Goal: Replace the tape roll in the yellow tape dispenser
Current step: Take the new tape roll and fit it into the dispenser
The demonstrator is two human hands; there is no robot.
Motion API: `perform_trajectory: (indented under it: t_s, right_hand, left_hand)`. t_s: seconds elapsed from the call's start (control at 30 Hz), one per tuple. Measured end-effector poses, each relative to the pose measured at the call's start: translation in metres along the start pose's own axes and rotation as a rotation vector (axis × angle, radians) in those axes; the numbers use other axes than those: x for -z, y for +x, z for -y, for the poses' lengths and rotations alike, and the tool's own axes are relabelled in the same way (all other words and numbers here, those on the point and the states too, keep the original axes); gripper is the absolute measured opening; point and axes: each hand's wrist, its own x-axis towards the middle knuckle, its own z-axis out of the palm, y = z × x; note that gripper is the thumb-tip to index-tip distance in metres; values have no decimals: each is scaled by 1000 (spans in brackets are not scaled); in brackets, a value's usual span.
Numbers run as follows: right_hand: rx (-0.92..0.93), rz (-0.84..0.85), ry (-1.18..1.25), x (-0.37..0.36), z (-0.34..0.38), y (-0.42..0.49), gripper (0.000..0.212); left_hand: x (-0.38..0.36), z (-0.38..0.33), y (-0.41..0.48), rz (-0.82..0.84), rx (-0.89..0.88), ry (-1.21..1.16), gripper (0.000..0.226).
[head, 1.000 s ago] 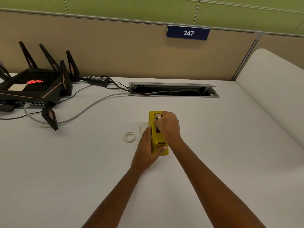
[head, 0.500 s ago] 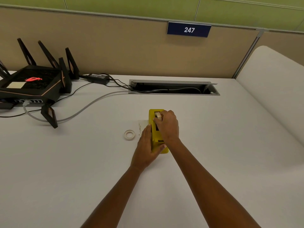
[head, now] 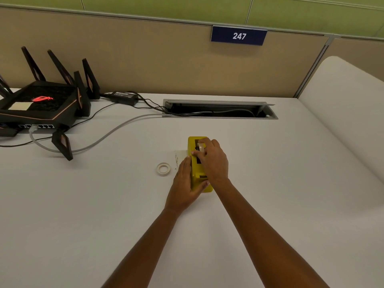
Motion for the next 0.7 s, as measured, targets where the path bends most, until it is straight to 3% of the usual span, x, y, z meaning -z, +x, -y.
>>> perform_trajectory:
  t_s: [0.37,0.7]
  right_hand:
    - [55,89,-52,5,-9,-1,43]
    - [167,122,-130,18,-14,0,33]
  left_hand:
    - [0,0,-1,1,-5,-24,79]
    - [0,-1,0,12,17,-22,80]
